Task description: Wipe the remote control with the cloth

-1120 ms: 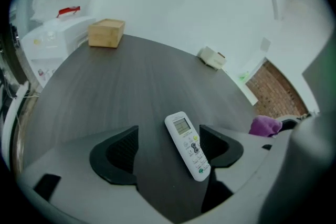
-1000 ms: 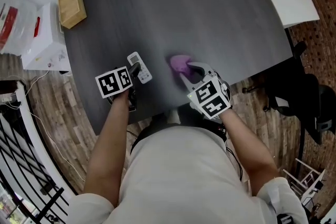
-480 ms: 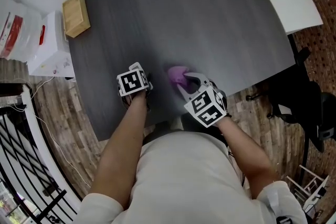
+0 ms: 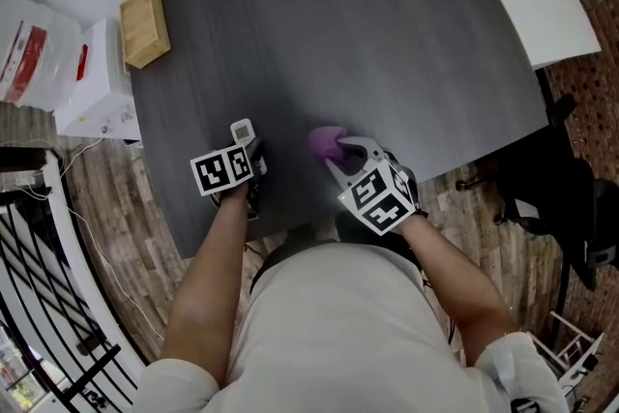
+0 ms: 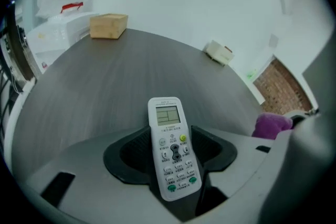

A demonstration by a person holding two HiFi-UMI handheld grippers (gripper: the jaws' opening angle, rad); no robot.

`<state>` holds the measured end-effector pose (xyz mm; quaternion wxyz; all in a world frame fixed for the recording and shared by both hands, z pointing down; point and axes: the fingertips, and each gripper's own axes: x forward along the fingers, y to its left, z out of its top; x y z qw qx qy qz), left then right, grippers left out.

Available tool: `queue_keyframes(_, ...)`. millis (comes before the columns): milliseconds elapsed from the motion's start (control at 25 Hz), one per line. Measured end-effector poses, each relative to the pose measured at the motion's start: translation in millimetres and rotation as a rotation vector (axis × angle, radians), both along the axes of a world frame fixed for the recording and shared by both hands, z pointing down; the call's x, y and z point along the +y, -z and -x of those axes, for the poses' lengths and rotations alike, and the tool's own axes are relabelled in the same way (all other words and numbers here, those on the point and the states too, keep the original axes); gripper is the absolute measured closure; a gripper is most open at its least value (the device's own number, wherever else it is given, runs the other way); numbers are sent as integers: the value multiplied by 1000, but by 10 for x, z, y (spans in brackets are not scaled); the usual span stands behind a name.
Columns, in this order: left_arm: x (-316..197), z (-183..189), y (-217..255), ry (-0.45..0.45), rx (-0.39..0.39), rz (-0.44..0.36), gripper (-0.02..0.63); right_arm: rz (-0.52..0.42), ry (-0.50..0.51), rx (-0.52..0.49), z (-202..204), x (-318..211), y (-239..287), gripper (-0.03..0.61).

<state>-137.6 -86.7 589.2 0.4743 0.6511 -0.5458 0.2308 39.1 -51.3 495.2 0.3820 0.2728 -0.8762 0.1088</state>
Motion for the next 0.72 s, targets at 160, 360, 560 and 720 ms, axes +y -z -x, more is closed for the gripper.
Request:
queue_keyframes(160, -11, -212, 237, -5, 318, -78, 373, -6, 21, -12, 81, -32, 50, 472)
queue_keyframes(360, 11, -555, 1019, 111, 1126, -209, 375, -60, 25, -71, 204, -219, 325, 472)
queue_keyframes(560, 109, -567, 1519, 106, 1540, -309, 376, -150, 37, -139, 377, -527, 749, 472)
queue_keyframes(720, 173, -619, 1622, 78, 1627, -305, 377, -207, 83, -171, 603, -689, 984, 472)
